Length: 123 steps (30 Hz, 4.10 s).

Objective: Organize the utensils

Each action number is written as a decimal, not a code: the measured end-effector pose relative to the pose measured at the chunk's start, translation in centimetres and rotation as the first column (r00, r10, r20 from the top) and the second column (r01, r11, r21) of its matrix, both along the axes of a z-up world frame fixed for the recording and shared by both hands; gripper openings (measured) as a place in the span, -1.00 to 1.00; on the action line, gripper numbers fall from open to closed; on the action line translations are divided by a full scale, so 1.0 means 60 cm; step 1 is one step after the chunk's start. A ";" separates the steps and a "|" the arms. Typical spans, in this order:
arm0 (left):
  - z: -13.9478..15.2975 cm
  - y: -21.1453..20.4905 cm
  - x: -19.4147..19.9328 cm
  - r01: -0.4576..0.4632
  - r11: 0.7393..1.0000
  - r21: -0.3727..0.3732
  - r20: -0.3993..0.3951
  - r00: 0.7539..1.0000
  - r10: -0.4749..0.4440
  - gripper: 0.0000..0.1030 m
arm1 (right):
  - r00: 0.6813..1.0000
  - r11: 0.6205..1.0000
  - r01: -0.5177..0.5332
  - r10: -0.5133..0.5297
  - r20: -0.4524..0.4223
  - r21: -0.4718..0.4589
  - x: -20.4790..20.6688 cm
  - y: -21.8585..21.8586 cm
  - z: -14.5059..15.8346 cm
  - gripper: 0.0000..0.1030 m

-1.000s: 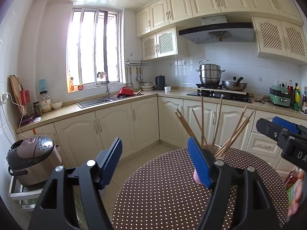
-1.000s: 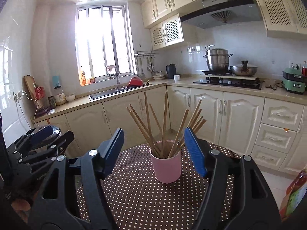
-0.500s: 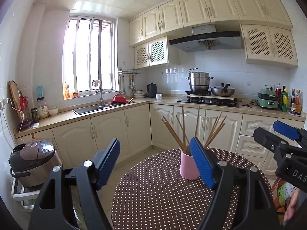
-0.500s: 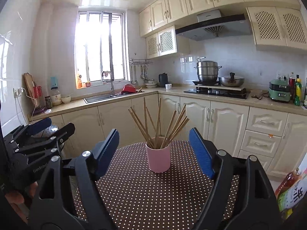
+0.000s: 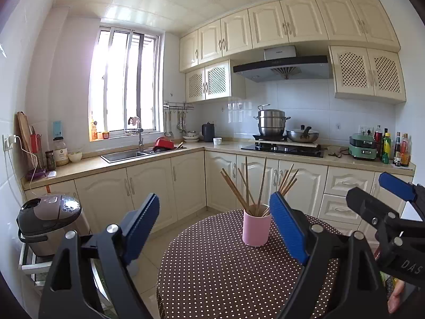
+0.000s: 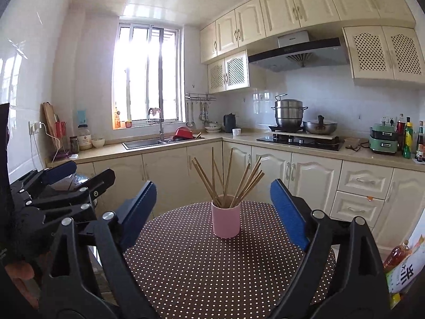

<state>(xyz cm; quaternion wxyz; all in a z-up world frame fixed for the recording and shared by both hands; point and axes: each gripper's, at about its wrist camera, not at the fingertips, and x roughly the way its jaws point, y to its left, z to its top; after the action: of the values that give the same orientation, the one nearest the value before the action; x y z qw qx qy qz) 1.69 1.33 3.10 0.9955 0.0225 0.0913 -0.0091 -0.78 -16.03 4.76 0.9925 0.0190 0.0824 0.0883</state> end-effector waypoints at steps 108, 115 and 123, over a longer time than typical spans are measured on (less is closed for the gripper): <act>0.004 -0.003 -0.009 -0.019 1.000 0.021 0.040 0.999 0.019 0.82 | 1.000 1.000 0.001 0.000 -0.015 0.015 -0.006 0.012 -0.010 0.83; 0.003 -0.004 -0.008 -0.020 1.000 0.020 0.039 0.999 0.019 0.82 | 1.000 1.000 0.001 0.000 -0.017 0.015 -0.007 0.012 -0.011 0.83; 0.001 -0.003 -0.006 -0.019 1.000 0.023 0.039 0.999 0.018 0.82 | 1.000 1.000 0.001 0.000 -0.017 0.017 -0.006 0.013 -0.010 0.83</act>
<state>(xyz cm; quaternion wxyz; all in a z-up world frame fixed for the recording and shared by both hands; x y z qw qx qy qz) 1.35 1.14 3.17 0.9968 0.0333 0.0723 0.0017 -1.15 -15.26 4.19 0.9916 0.0281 0.0900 0.0886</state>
